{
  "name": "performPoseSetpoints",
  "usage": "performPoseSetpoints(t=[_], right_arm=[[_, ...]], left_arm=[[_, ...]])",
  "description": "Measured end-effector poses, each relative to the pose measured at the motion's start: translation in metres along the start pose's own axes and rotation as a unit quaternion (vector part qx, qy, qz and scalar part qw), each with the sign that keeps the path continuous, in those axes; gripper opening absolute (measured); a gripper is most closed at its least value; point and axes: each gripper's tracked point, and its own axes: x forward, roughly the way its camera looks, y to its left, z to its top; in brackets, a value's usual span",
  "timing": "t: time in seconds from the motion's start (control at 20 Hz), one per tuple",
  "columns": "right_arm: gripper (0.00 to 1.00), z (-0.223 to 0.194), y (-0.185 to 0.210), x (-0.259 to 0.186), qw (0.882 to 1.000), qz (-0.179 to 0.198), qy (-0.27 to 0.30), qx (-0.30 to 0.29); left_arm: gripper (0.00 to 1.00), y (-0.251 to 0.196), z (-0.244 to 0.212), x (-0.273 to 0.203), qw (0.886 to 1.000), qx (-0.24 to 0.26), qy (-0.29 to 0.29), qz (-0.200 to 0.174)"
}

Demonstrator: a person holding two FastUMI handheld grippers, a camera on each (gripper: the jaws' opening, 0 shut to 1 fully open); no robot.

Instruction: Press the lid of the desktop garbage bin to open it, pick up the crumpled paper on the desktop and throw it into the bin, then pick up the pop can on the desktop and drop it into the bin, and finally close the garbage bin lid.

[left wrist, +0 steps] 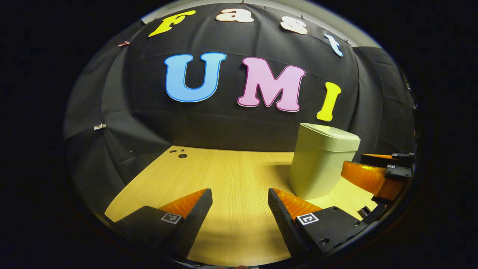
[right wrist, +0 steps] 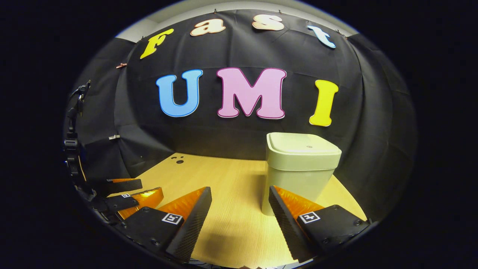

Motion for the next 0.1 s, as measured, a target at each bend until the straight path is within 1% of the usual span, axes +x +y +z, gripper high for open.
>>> performPoseSetpoints(t=[0.1], right_arm=[[0.96, -0.0064, -0.0015, 0.0002, 1.000, 0.000, 0.010, 0.003]], left_arm=[[0.96, 0.0005, -0.0008, 0.0003, 1.000, -0.002, 0.001, 0.001]])
